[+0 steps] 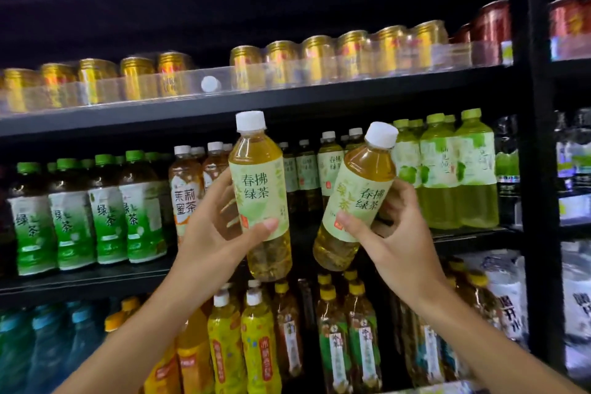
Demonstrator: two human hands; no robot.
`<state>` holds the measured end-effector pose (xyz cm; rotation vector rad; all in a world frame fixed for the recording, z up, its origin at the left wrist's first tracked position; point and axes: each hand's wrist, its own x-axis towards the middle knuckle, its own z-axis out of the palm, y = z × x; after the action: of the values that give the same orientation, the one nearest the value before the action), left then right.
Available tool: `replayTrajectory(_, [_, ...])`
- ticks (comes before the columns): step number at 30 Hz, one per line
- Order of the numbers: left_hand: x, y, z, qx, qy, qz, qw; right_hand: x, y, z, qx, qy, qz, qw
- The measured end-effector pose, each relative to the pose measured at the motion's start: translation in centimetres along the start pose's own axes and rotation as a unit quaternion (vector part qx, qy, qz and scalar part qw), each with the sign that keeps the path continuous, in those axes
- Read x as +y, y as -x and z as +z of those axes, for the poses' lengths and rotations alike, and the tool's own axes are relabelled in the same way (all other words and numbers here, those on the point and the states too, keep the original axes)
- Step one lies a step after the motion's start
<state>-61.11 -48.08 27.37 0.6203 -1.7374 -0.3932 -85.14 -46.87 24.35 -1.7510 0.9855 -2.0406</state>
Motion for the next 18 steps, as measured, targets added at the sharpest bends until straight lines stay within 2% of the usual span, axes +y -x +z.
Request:
replayTrajectory(7, [-2.5,-3.2,-0.6,0.015,-0.021,0.032,0.999,2.6,-5.7,3.3,-0.008,0.036,-0.059,0.998])
replayTrajectory(18, [-6.0,-5.7,-0.3,-0.005,-0.027,0.041,0.999,7.9,-11.5,6.8,-0.084,0.227,-0.028,0.970])
